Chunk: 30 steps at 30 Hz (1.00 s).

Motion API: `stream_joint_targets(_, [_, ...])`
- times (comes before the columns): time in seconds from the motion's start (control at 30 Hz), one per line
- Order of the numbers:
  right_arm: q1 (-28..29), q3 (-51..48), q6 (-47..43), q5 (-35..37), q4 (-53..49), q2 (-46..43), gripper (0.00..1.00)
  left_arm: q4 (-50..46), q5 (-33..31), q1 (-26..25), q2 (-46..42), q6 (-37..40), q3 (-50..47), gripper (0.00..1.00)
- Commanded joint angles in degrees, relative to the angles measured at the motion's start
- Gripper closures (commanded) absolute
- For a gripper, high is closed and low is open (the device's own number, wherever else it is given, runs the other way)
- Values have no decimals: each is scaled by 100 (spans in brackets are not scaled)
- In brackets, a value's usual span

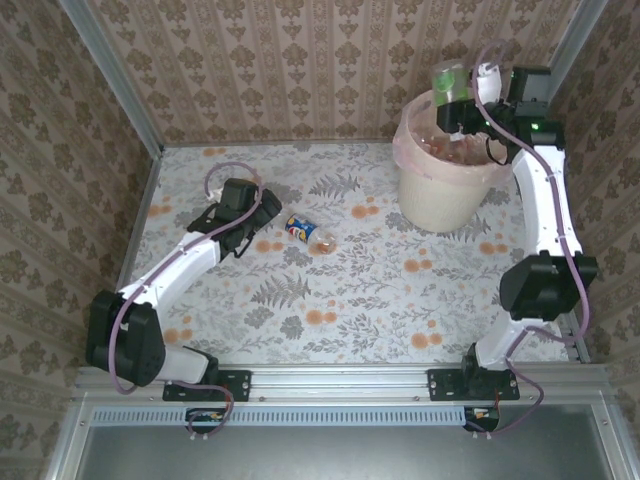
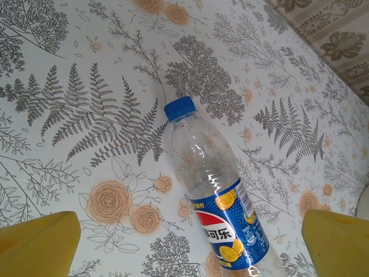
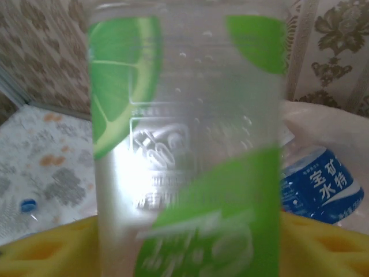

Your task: Put the plastic bottles in the bin

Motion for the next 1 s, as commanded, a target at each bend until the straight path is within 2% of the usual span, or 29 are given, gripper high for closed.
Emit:
stream_joint_targets(0.0, [42,450,-380,376,-862,317,10,62,-71,6,53,-64,-64,0])
stream_joint_targets(0.13, [63,249,-269,225,-635,89,1,31,3,27,143,-144,-28,0])
stream_joint_targets(0.47, [98,-1060,480,458,521,-990,0,97,730,115,839,-109,322,0])
stream_joint_targets(0.57, [162,-1223,737,478,855,-995,0,81,839,128,991,-105,429,0])
stream_joint_targets(0.67, [370,-882,780,937,614,-672,2,27,894,129,1096,-113,530,0])
stream_joint_targets(0.8, [640,-301,733,2100,-116,-112,11,-38,905,129,1127,-131,539,0])
stream_joint_targets(0.97, [635,-1141,839,2583,56,-304,19,-99,807,137,1059,-149,448,0])
